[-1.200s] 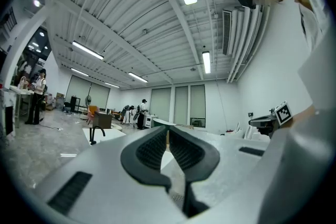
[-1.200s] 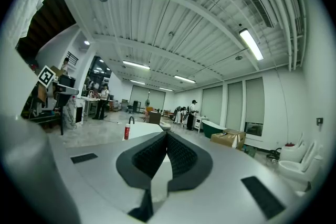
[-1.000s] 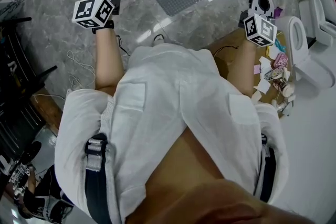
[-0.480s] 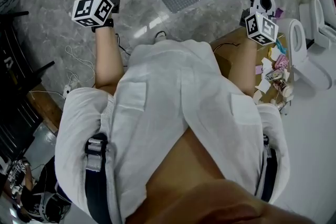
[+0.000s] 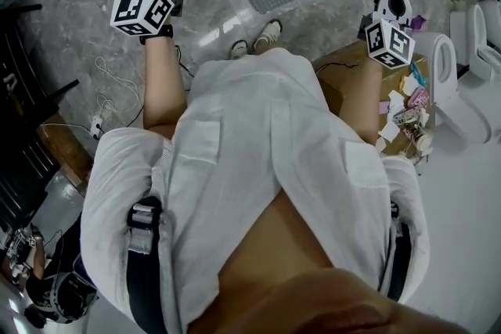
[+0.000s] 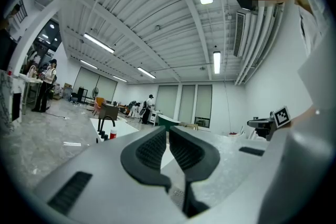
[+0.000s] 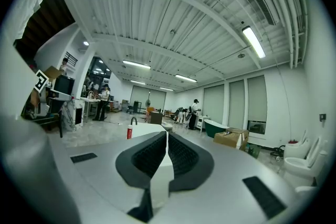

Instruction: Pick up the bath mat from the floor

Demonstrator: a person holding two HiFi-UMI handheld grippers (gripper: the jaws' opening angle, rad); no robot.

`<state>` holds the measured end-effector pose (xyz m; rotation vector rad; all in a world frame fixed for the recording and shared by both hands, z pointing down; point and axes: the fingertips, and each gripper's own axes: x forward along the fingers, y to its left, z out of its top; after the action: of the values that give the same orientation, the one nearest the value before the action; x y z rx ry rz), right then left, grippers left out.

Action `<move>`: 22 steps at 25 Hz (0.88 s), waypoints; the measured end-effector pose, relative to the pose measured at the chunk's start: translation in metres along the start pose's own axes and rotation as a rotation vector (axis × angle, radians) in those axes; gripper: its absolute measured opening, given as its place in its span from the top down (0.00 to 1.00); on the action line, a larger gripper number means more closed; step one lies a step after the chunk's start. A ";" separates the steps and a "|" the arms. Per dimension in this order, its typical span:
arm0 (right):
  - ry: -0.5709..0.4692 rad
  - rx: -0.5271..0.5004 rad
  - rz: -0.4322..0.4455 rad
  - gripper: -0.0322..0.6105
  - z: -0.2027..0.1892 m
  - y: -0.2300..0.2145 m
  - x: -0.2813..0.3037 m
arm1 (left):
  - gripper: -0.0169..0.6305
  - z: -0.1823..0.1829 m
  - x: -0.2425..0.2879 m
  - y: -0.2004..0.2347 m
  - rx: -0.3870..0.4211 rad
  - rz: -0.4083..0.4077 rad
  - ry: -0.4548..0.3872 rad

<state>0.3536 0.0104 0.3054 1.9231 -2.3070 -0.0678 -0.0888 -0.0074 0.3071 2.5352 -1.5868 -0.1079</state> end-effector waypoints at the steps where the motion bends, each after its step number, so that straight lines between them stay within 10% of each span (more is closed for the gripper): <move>1: 0.004 0.004 0.002 0.90 -0.003 -0.001 0.006 | 0.94 -0.002 0.006 -0.001 0.000 -0.004 0.006; 22: -0.007 0.101 -0.044 0.90 -0.042 -0.112 0.105 | 0.94 0.009 0.203 -0.071 0.096 -0.164 0.097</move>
<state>0.4500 -0.1111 0.3418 2.0243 -2.3147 0.0391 0.0616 -0.1602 0.2901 2.6962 -1.3801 0.0738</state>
